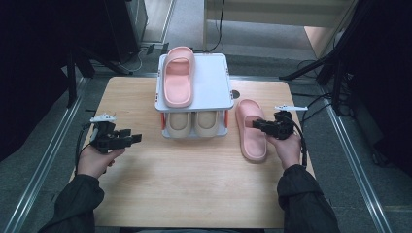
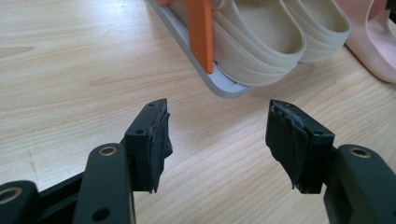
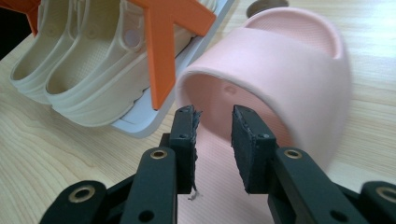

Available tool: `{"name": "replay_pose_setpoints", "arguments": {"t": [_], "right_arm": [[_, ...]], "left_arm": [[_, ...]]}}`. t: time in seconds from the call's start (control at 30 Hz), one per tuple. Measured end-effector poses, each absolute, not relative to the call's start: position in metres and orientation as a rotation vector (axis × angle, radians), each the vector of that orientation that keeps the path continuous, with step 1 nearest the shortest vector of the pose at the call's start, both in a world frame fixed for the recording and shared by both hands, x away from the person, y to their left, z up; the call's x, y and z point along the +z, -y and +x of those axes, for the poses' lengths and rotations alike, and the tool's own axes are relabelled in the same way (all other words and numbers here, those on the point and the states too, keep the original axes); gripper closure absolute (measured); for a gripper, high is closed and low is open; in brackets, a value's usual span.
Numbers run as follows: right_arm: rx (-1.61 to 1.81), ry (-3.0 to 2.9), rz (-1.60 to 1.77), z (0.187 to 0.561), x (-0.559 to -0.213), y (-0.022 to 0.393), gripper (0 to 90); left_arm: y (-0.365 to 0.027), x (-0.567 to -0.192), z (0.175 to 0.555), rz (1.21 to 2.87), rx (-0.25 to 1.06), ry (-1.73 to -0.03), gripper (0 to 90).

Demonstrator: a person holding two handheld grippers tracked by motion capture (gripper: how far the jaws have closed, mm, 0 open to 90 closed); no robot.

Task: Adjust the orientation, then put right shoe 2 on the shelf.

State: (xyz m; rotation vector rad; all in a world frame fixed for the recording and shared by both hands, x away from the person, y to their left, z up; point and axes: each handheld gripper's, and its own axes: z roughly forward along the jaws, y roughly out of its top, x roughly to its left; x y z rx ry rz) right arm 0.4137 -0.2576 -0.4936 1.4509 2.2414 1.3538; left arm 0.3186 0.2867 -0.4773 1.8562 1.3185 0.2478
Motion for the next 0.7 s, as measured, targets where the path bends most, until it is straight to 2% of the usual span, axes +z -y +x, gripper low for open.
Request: {"name": "replay_pose_setpoints", "arguments": {"t": [0.17,0.37,0.7], "right_arm": [[1.347,-2.201,1.451,0.407,-0.492,0.268,67.2],[1.287,-2.132,1.496,0.406,-0.497,0.281,55.6],[1.266,-2.113,1.572,0.416,-0.511,0.283,53.9]], "left_arm": [[-0.286,-0.482,0.326,1.851,0.241,-1.318,40.0],[-0.282,-0.483,0.335,1.855,0.239,-1.319,40.8],[-0.279,-0.483,0.34,1.865,0.225,-1.314,40.6]]}}
